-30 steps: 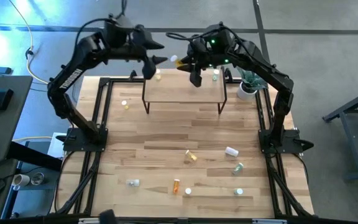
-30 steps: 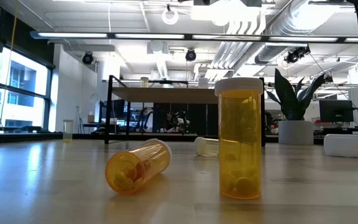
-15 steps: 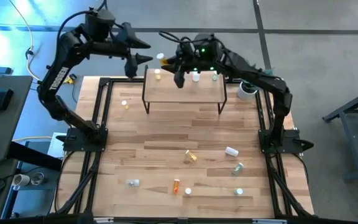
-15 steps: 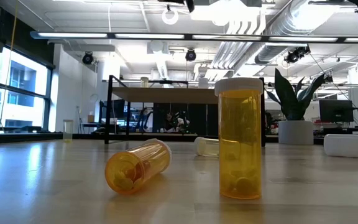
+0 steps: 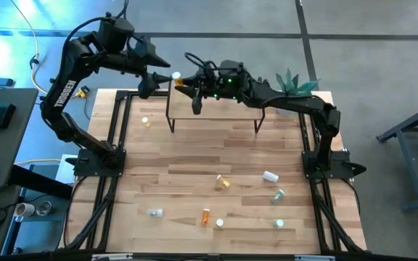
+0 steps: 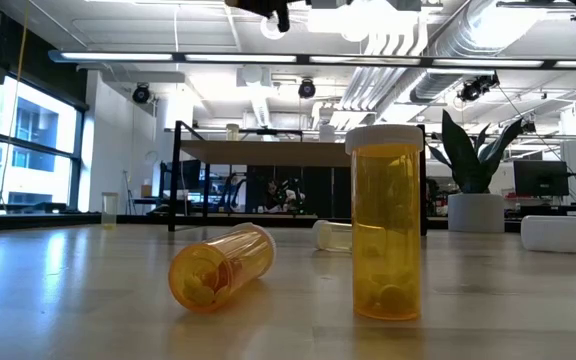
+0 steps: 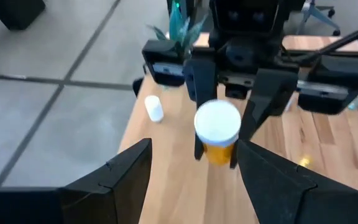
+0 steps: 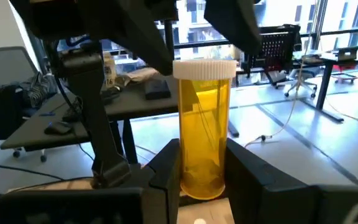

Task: Pick and place medicine bottles onto shelf by color
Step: Put the top left orange pill bottle on the shelf

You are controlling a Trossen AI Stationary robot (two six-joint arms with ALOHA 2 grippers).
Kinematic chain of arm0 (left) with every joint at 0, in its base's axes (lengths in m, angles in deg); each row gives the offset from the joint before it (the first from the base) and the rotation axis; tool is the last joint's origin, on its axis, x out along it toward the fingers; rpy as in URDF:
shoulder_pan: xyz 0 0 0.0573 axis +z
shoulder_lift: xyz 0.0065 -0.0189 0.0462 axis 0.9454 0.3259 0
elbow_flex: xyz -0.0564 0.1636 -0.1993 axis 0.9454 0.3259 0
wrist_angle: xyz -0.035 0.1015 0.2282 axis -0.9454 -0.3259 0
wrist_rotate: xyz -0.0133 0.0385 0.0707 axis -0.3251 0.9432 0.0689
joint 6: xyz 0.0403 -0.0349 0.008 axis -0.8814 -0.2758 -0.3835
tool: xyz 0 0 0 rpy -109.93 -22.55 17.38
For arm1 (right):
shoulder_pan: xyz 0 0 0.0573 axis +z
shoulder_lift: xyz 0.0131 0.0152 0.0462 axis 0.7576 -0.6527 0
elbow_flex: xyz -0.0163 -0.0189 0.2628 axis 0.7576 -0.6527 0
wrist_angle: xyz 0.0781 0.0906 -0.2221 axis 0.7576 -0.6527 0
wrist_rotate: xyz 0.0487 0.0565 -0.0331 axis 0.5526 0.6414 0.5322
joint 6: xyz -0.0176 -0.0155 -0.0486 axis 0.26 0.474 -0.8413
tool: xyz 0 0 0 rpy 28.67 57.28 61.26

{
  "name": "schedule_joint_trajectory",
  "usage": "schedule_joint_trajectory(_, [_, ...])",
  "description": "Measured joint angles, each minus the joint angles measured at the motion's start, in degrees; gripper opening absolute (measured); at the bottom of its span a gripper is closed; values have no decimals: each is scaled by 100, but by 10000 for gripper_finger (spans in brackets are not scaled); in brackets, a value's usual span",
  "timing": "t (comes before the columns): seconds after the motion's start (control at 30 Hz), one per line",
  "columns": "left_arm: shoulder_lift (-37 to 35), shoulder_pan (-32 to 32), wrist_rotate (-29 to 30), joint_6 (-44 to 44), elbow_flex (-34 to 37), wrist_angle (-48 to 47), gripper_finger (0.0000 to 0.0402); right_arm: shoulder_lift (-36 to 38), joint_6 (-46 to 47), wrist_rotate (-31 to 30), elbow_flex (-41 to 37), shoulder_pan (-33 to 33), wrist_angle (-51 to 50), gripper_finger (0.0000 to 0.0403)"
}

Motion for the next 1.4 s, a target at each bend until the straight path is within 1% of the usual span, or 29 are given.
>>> schedule_joint_trajectory(0.07, [0, -16, -3, 16, 0, -156, 225, 5, 34, 8, -151, 11, -31, 84])
schedule_joint_trajectory(0.17, [0, -105, -27, 265, 43, -275, 225, -16, 143, 130, -290, 49, -127, 84])
schedule_joint_trajectory(0.27, [17, -178, -294, 528, 46, -438, 225, 2, 135, 144, -475, 126, -25, 84])
schedule_joint_trajectory(0.37, [101, -322, -254, 607, 46, -670, 225, -9, 59, 198, -592, 204, -49, 84])
schedule_joint_trajectory(0.53, [404, -481, -213, 599, 51, -1084, 225, -5, 22, 203, -653, 285, -133, 84])
schedule_joint_trajectory(0.8, [691, -697, -204, 360, 51, -1206, 225, -5, 110, 155, -653, 308, -432, 84])
schedule_joint_trajectory(1.0, [860, -789, -20, 368, 52, -1248, 225, -5, 182, 155, -653, 308, -524, 84])
schedule_joint_trajectory(1.13, [926, -793, 447, 502, 52, -1352, 225, -5, 239, 155, -653, 308, -578, 84])
schedule_joint_trajectory(1.27, [977, -787, 408, 499, 52, -1368, 223, -5, 237, 148, -653, 304, -612, 84])
schedule_joint_trajectory(1.4, [1003, -786, 375, 422, 50, -1374, 204, -5, 240, 152, -653, 308, -613, 84])
